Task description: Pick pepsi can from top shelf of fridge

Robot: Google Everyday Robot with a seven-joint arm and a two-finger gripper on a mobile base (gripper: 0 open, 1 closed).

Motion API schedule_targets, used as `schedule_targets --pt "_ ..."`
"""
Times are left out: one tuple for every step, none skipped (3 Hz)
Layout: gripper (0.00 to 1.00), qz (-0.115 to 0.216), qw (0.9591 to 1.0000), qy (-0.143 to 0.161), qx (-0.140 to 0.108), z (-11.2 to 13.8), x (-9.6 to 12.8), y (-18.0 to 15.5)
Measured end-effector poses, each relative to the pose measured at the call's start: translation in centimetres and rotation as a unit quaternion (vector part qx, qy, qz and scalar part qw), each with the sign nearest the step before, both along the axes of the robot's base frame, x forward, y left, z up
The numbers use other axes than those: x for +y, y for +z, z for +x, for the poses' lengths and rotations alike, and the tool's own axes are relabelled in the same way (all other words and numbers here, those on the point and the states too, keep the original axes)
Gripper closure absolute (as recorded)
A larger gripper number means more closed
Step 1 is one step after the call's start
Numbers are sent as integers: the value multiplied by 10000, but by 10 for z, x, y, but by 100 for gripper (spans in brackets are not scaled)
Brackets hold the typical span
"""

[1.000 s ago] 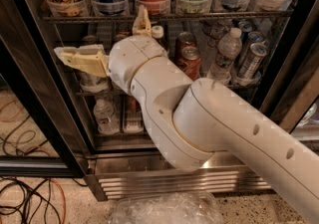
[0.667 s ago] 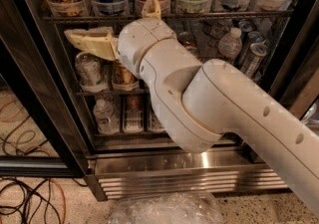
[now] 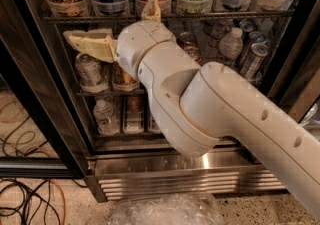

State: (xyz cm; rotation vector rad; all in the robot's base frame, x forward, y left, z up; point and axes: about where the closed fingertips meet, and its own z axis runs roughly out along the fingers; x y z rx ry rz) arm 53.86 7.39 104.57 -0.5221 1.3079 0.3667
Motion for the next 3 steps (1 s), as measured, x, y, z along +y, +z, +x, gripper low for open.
schedule_targets --pt "0 37 9996 -177 205 0 0 -4" --pt "0 37 9996 -177 205 0 0 -4" --pt "0 214 9994 -187 201 7 -2 1"
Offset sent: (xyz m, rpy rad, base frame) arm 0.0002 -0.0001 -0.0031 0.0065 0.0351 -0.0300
